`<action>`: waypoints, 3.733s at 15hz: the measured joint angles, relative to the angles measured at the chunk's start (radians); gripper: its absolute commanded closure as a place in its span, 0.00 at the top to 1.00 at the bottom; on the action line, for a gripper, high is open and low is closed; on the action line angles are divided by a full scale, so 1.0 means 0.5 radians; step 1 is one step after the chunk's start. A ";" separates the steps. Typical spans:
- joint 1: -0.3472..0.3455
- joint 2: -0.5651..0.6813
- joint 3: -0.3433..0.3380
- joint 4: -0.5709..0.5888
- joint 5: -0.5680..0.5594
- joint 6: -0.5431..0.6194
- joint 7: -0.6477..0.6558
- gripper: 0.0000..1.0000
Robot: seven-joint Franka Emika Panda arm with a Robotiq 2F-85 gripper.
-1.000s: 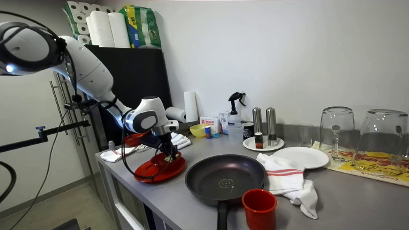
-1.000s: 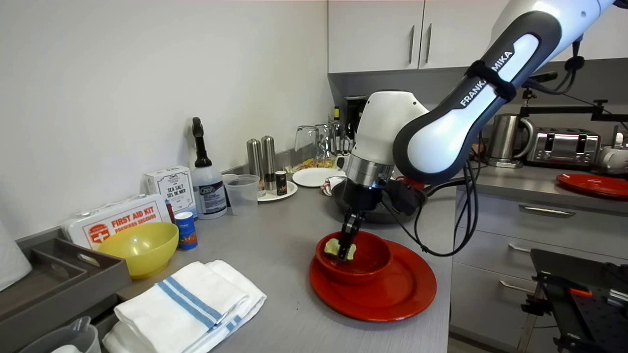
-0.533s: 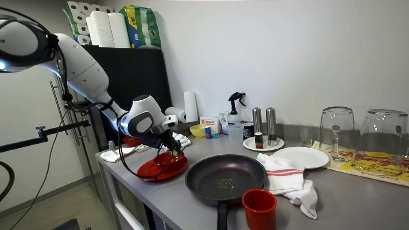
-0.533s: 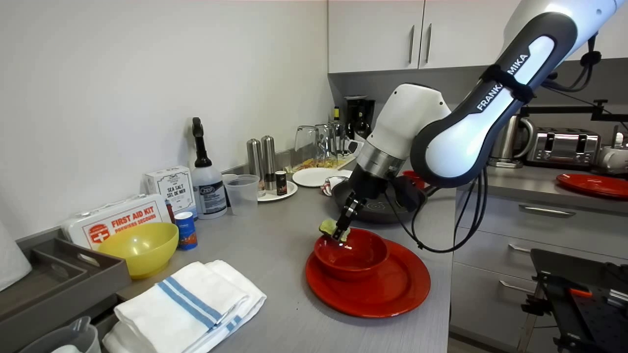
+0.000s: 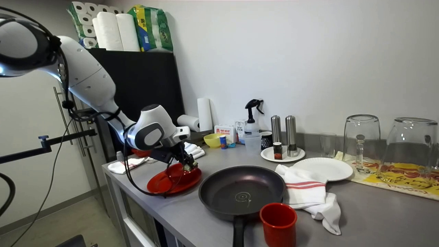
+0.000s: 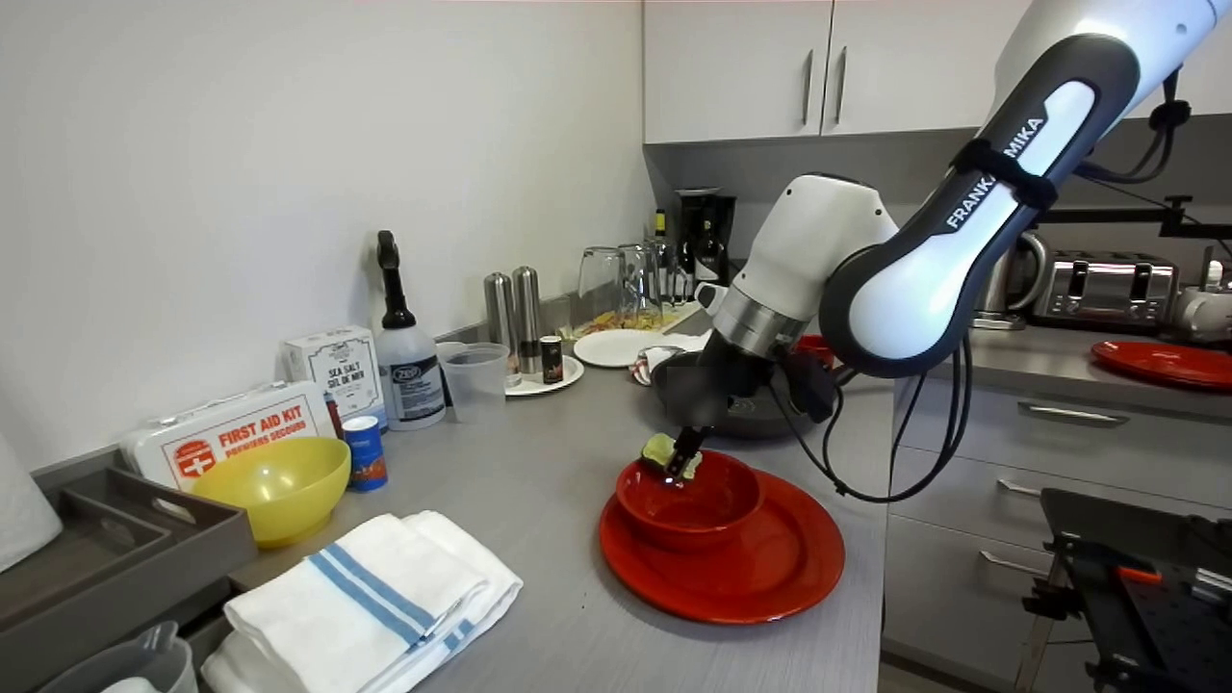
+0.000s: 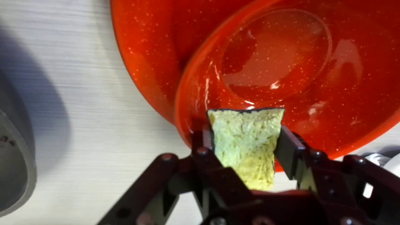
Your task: Wipe inside the red bowl with the sponge
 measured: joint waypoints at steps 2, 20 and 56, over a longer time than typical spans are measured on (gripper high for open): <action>0.003 0.000 -0.002 -0.002 0.000 0.000 0.020 0.25; 0.457 0.102 -0.486 0.001 -0.196 0.001 0.246 0.25; 0.027 0.040 0.112 0.183 0.083 -1.036 0.083 0.25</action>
